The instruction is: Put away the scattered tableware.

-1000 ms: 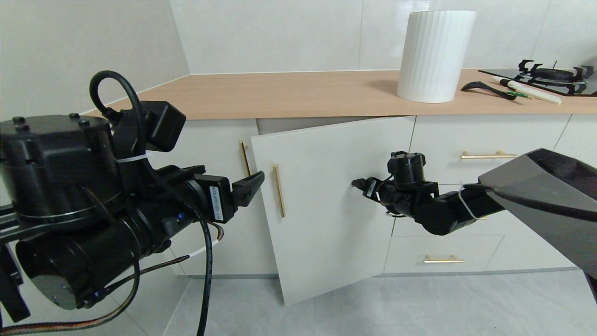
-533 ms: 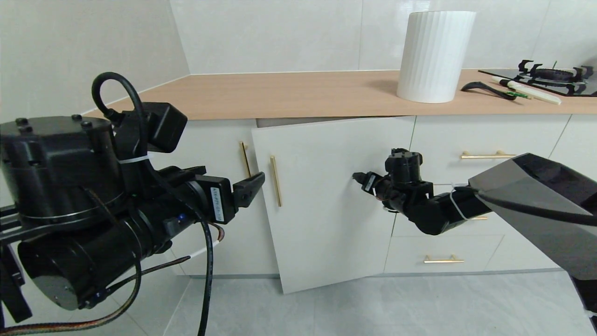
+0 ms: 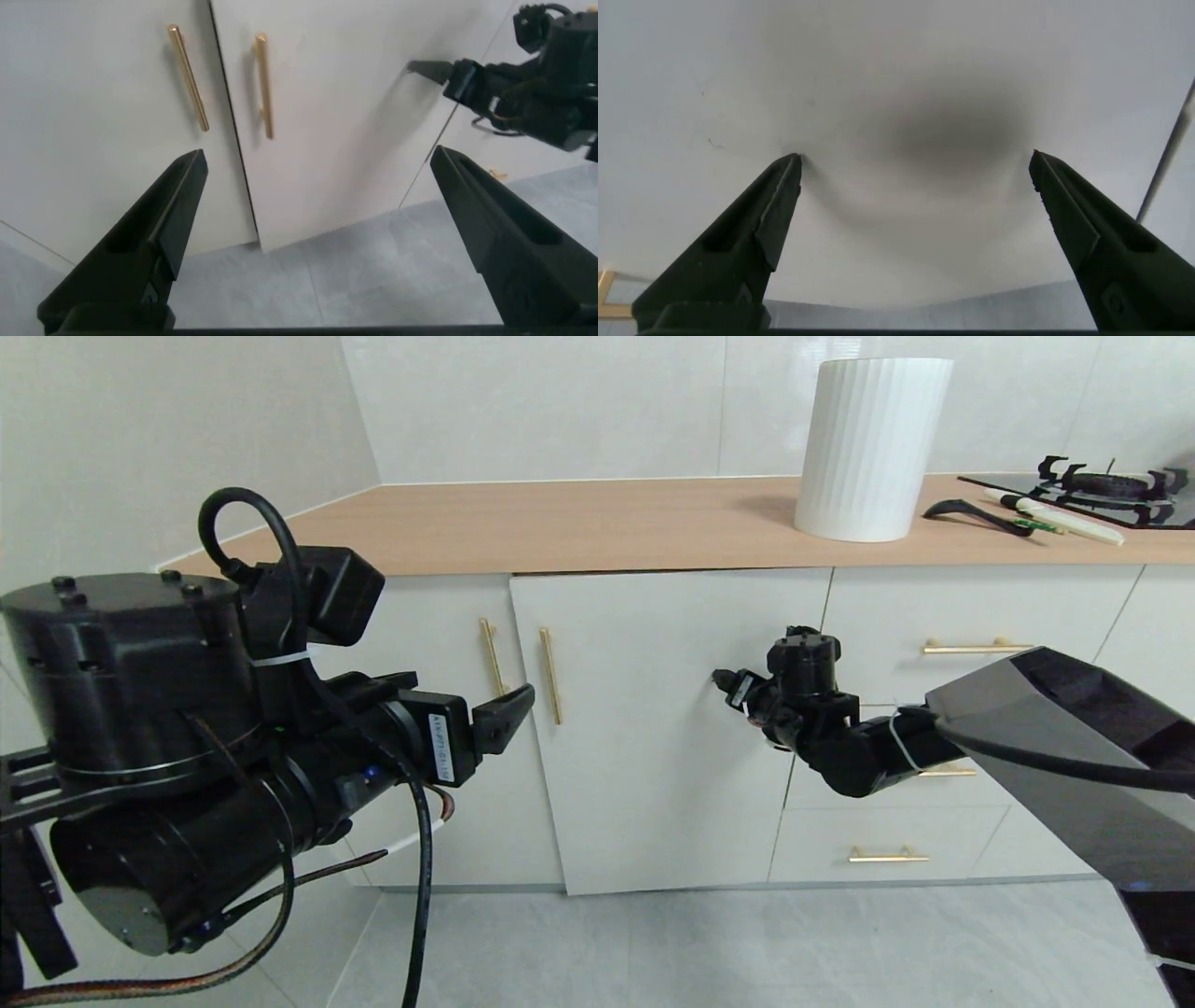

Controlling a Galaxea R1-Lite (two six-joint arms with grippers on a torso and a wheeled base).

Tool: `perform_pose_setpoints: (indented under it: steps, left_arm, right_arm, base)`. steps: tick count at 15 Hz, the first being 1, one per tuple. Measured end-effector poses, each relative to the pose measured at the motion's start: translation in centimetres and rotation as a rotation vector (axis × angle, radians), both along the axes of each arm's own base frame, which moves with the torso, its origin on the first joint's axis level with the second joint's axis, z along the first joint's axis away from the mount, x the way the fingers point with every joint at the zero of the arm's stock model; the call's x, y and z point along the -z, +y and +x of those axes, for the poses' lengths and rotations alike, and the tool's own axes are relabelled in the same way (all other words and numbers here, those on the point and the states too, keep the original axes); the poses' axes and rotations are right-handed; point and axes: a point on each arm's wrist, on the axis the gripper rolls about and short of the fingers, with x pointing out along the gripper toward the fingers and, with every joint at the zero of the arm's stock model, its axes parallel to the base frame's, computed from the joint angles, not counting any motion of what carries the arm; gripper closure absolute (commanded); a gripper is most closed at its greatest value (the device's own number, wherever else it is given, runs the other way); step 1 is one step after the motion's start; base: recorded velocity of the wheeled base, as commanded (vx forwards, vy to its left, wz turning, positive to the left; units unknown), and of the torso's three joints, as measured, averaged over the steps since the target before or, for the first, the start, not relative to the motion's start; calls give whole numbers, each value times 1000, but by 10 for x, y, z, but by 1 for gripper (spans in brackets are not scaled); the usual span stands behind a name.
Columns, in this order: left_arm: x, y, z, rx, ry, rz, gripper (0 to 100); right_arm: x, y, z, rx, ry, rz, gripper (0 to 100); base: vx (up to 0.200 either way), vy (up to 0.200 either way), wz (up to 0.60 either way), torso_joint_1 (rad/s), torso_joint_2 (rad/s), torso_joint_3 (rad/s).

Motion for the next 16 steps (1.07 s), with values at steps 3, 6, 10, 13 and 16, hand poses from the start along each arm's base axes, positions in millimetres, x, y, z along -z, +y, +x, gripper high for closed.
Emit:
perform_pose_setpoints:
  steps: [3, 6, 10, 13, 16]
  left_arm:
    - [0, 0, 0, 0, 0, -1, 0]
    - [0, 0, 0, 0, -1, -3, 0]
    - [0, 0, 0, 2, -1, -4, 0]
    - [-1, 0, 0, 1, -3, -8, 0]
    - [0, 5, -3, -6, -3, -9, 0]
  right_arm:
    - [1, 0, 4, 16, -9, 0, 0]
    - [2, -2, 8, 32, -14, -1, 0]
    - [3, -4, 14, 65, -25, -4, 0]
    - [-11, -9, 3, 80, -34, 1, 0]
    - [-48, -16, -37, 56, -35, -2, 0]
  base:
    - [0, 0, 0, 0, 0, 0]
    - [0, 0, 0, 0, 0, 0]
    - [0, 0, 0, 0, 0, 0]
    - [0, 0, 0, 0, 0, 0]
    - [0, 0, 0, 0, 0, 0]
